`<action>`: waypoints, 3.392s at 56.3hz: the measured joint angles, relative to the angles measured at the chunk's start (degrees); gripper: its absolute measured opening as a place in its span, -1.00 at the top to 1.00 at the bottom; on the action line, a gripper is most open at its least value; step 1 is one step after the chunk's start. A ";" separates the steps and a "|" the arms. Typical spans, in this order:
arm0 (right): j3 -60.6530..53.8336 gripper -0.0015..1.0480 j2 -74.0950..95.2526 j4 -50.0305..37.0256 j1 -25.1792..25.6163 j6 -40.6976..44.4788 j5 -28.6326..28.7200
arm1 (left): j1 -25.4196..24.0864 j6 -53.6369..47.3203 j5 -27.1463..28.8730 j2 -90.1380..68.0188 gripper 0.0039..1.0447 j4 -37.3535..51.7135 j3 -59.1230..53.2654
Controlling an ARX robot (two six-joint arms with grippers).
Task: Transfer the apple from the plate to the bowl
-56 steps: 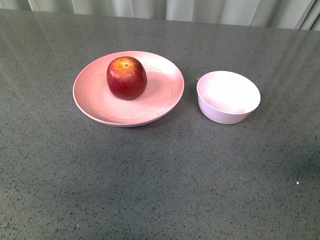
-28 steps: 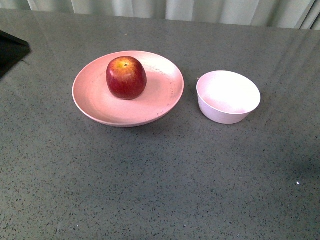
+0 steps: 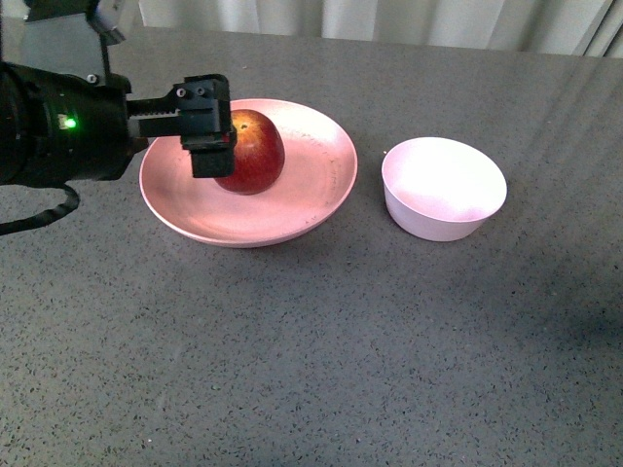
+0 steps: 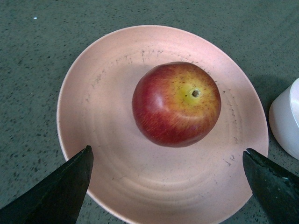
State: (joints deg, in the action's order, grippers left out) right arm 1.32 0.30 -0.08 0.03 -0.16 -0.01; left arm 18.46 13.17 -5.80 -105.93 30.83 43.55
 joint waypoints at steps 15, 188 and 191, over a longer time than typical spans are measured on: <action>0.00 -0.83 0.00 0.00 0.00 0.00 0.00 | 2.73 -4.96 0.22 -7.19 -0.84 -1.01 6.97; 0.00 -0.83 0.00 0.00 0.00 0.00 0.00 | -4.57 -10.86 19.80 34.47 0.11 20.57 -22.88; 0.00 -0.83 0.00 0.00 0.00 0.00 0.20 | -5.73 -11.69 17.84 36.74 0.35 20.55 -26.16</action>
State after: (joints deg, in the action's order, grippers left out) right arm 1.32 0.30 -0.08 0.03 -0.16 0.19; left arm 12.73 1.48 12.03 -69.19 51.37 17.39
